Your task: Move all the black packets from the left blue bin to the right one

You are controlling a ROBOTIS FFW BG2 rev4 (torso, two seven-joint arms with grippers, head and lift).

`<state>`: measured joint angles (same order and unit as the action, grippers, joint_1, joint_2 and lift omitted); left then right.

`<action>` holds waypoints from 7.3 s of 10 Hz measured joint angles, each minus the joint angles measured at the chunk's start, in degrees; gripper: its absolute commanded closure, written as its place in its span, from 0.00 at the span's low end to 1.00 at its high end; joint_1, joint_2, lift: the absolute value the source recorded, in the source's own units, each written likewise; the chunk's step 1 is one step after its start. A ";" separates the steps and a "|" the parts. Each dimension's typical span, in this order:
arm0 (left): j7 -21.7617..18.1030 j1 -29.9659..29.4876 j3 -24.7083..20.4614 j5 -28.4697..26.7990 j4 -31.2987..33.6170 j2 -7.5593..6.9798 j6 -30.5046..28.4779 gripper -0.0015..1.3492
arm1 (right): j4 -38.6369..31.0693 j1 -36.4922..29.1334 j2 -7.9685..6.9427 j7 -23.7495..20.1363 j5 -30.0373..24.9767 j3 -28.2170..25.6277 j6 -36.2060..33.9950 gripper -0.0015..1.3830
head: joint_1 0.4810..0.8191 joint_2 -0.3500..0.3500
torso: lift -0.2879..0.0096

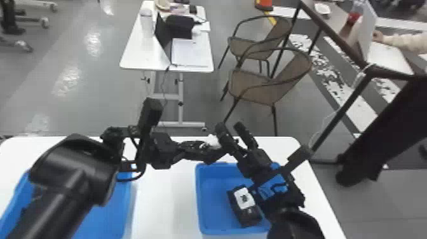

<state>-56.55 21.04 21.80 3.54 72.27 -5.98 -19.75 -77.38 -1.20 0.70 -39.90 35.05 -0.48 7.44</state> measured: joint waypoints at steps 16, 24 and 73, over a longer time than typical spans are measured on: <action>12.13 -17.68 -19.09 5.29 17.50 -5.87 -7.48 0.00 | 13.49 -1.38 0.00 -0.88 2.21 -7.36 0.14 0.71 | 0.63 0.35 | 0.97; 14.67 -28.41 -42.68 -6.13 24.12 -2.81 -16.33 0.34 | 9.58 -5.32 0.00 1.15 6.32 -9.85 6.17 0.15 | 0.63 0.62 | 0.97; 10.16 -1.31 -0.58 16.81 2.70 -1.32 -0.64 0.85 | 4.59 4.53 0.00 -0.67 1.77 4.19 0.62 0.92 | 0.63 0.28 | 0.97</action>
<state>-46.39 19.73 21.21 20.35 74.97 -7.30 -20.38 -72.80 3.34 0.70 -40.57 36.82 3.71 8.06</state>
